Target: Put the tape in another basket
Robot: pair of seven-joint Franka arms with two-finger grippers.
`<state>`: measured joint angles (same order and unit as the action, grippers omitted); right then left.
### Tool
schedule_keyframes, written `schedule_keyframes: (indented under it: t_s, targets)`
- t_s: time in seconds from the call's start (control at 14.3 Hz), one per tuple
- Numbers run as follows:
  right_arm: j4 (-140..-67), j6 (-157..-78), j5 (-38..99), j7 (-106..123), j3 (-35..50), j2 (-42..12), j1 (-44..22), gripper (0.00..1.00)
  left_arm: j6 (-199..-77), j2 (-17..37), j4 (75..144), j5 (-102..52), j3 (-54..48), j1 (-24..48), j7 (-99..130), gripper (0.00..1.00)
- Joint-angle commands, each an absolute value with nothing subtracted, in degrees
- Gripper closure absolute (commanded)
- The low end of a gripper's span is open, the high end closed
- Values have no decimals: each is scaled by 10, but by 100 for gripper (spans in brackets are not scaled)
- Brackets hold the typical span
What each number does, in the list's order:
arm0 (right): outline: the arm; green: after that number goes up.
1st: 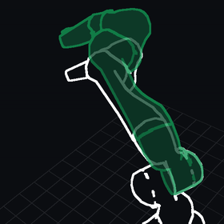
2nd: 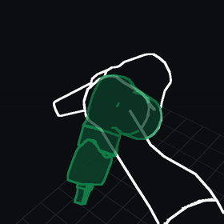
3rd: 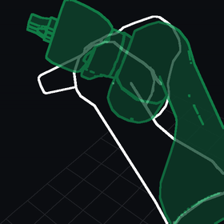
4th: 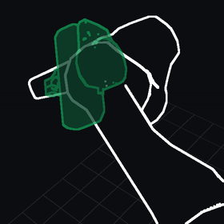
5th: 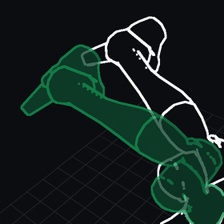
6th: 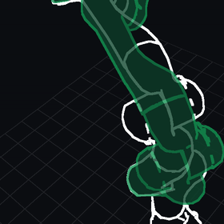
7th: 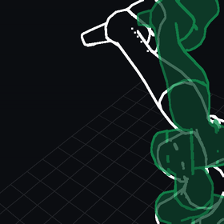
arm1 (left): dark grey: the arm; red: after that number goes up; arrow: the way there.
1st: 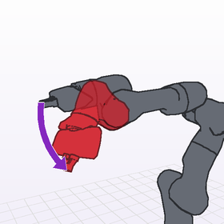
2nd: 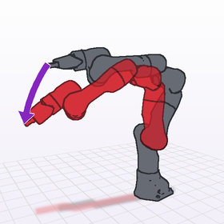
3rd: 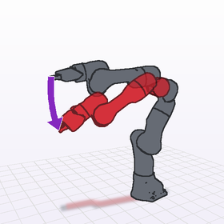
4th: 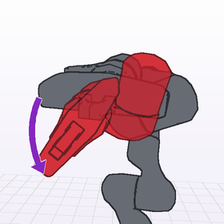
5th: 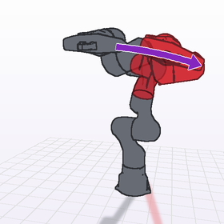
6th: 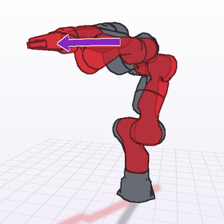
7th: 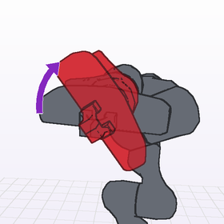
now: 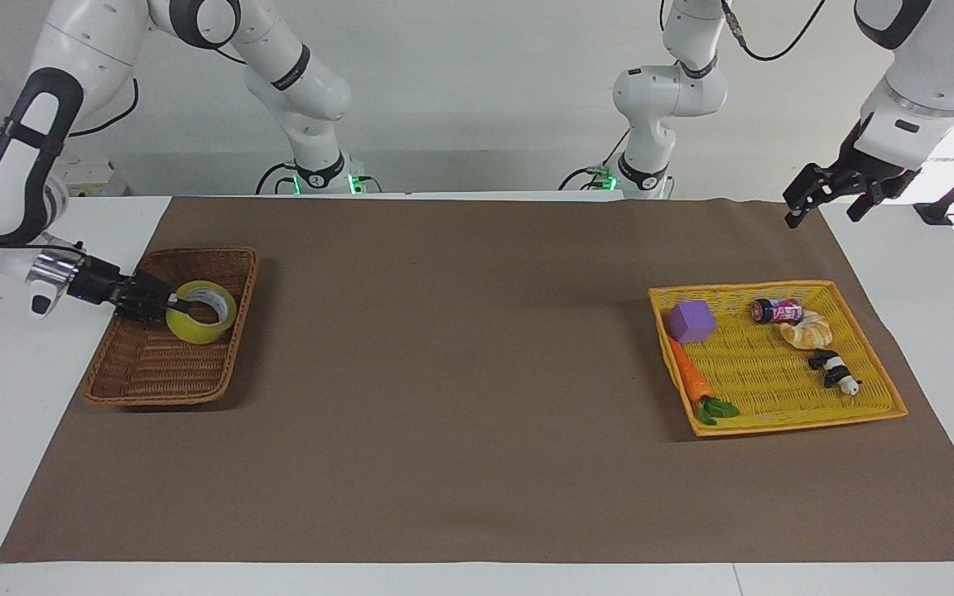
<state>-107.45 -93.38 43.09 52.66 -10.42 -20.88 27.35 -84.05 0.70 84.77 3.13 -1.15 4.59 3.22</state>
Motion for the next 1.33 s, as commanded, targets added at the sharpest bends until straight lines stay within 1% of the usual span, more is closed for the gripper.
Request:
schedule_keyframes:
  t_s: [0.0,0.07,0.28,0.56,0.63,0.77,0.91,1.05,1.12,1.26]
  targets:
    - [-1072,-963,379,535,-101,-199,270,0,-832,-14,886,42,-33,25,29,0]
    - [-1068,-985,363,534,-102,-185,257,0,-835,-18,893,42,-33,23,29,0]
    - [-1039,-1040,223,517,-101,-118,206,0,-833,-17,886,33,-56,-6,29,0]
    - [-1020,-1039,92,355,-100,-46,131,0,-838,-18,886,33,-67,-25,29,0]
    - [-1020,-1021,57,297,-98,-26,112,0,-836,-18,887,32,-68,-28,28,0]
    - [-1004,-965,19,232,-96,-3,88,0,-835,-18,887,32,-68,-27,29,0]
    - [-946,-884,-12,172,-94,-4,57,0,-834,-18,889,32,-68,-27,28,0]
    - [-887,-814,-18,153,-91,-21,44,0,-836,-18,888,30,-68,-27,29,0]
    - [-873,-808,-16,142,-91,-25,42,0,-837,-17,887,30,-68,-23,29,0]
    - [-869,-800,-10,127,-90,-25,40,0,-837,-15,888,30,-68,-19,29,0]
